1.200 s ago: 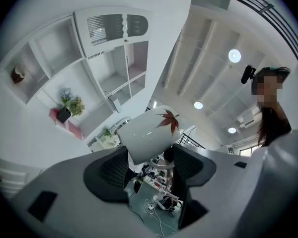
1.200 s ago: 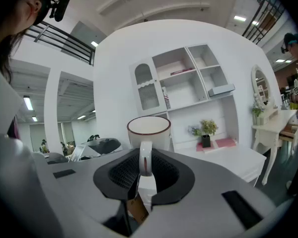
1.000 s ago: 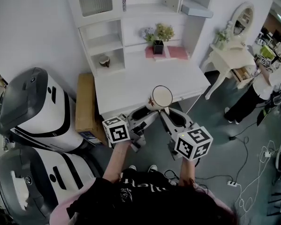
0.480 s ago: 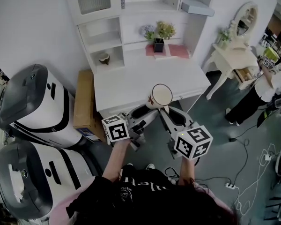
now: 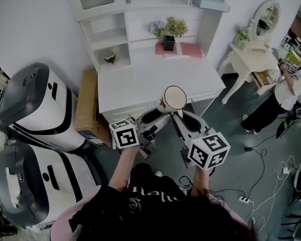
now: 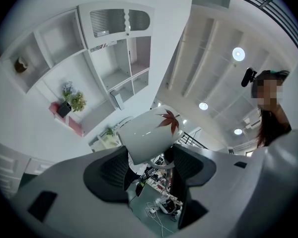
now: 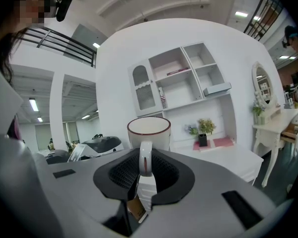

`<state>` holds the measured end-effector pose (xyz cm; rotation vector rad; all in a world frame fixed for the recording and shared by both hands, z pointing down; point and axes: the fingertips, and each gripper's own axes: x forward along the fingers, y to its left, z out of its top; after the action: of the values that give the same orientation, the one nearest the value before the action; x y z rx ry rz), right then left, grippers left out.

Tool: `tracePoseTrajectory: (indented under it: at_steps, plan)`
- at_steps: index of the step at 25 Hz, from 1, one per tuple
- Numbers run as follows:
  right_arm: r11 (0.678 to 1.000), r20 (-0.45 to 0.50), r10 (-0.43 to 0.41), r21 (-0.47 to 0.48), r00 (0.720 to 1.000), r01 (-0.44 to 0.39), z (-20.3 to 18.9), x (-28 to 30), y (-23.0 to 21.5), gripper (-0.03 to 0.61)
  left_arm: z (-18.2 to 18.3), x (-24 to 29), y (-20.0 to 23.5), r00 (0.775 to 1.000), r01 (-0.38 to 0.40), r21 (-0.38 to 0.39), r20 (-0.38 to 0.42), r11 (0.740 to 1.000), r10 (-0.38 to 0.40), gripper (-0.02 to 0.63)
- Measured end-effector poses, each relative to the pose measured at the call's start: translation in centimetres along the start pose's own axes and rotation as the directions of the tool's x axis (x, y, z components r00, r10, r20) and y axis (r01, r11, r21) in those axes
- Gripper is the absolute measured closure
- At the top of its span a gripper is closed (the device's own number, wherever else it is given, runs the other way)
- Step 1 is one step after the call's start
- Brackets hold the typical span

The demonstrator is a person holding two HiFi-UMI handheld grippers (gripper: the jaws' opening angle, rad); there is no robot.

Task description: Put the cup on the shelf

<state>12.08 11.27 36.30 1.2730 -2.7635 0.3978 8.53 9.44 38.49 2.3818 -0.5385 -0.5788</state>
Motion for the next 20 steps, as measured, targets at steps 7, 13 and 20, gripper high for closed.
tracePoseTrajectory:
  at_steps: [7, 13, 20]
  plan:
    - [1.000, 0.006, 0.006, 0.018, 1.000, -0.006, 0.2, 1.0, -1.7, 0.488, 0.3, 1.4, 1.4, 1.000, -0.016, 0.005, -0.013, 1.000, 0.016, 0.327]
    - [1.000, -0.005, -0.006, 0.014, 1.000, 0.006, 0.8, 3.5, -4.1, 0.488, 1.5, 3.2, 4.3, 1.000, 0.002, -0.008, -0.006, 1.000, -0.002, 0.327]
    - [1.000, -0.005, -0.029, 0.002, 1.000, 0.029, 3.0, 9.2, -7.8, 0.488, 5.6, 6.3, 9.3, 1.000, 0.024, -0.017, -0.012, 1.000, -0.024, 0.327]
